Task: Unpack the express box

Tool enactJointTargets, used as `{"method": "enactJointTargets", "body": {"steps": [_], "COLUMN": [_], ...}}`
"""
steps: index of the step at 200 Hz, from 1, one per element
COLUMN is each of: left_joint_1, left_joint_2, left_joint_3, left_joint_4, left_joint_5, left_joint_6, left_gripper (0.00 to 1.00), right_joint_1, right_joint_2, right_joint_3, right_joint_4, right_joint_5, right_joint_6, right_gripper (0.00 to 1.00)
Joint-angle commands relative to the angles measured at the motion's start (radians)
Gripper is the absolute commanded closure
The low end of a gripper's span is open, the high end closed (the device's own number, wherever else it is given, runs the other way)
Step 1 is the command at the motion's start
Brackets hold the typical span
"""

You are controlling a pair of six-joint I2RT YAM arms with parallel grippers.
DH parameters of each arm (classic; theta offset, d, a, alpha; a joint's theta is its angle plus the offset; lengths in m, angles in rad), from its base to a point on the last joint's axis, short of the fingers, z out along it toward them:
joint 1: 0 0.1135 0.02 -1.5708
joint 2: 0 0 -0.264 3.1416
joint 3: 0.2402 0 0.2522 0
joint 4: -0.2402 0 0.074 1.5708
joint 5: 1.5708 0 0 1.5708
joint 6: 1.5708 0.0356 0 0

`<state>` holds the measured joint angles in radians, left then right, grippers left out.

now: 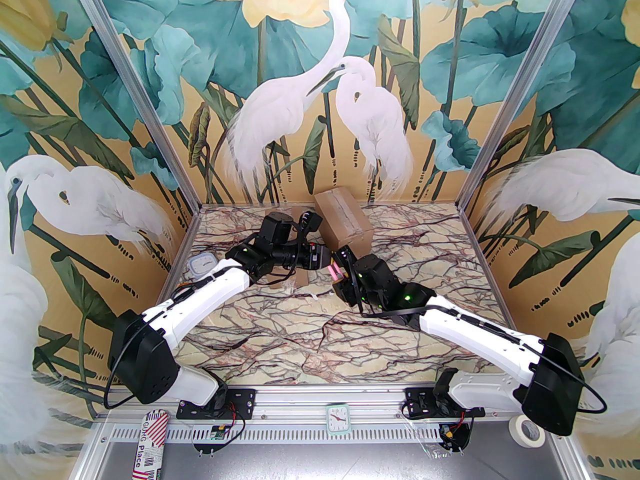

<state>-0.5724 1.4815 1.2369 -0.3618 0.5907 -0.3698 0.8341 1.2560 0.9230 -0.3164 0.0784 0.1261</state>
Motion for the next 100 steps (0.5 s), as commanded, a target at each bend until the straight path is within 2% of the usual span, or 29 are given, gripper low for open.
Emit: {"method": "enactJointTargets", "body": {"steps": [1,18,47,59,66,75,88,100], "left_joint_1": [-0.003,-0.004,-0.003,-0.004,-0.004,-0.004,-0.001,-0.001], "left_joint_2": [0.006,-0.002,-0.009,-0.009,-0.008,-0.005,0.002,0.019], "left_joint_3": [0.028,0.037,0.061,0.076,0.088,0.105,0.132,0.163], "left_joint_4": [-0.027,-0.014,0.033,0.048,0.057,0.072,0.103,0.136], "left_joint_5": [0.026,0.022,0.024,0.014,0.004,-0.012,-0.033,-0.046], "left_joint_6": [0.017,0.010,-0.018,-0.028,-0.034,-0.041,-0.059,-0.084], "left_gripper": [0.80,0.85,0.89,0.90,0.91,0.92,0.93,0.93], "right_joint_1": [0.005,0.005,0.004,0.002,0.000,-0.005,-0.021,-0.042], "right_joint_2": [-0.003,-0.014,-0.043,-0.064,-0.082,-0.114,-0.179,-0.247], "right_joint_3": [0.011,0.012,0.011,0.011,0.005,-0.011,-0.057,-0.113], "right_joint_4": [0.033,0.041,0.049,0.045,0.048,0.060,0.122,0.200], "right_joint_5": [-0.006,-0.005,-0.002,-0.006,-0.002,-0.003,-0.025,-0.032], "right_joint_6": [-0.005,-0.005,-0.015,-0.019,-0.014,0.004,0.048,0.113], "right_gripper": [0.70,0.68,0.62,0.52,0.41,0.31,0.22,0.19]}}
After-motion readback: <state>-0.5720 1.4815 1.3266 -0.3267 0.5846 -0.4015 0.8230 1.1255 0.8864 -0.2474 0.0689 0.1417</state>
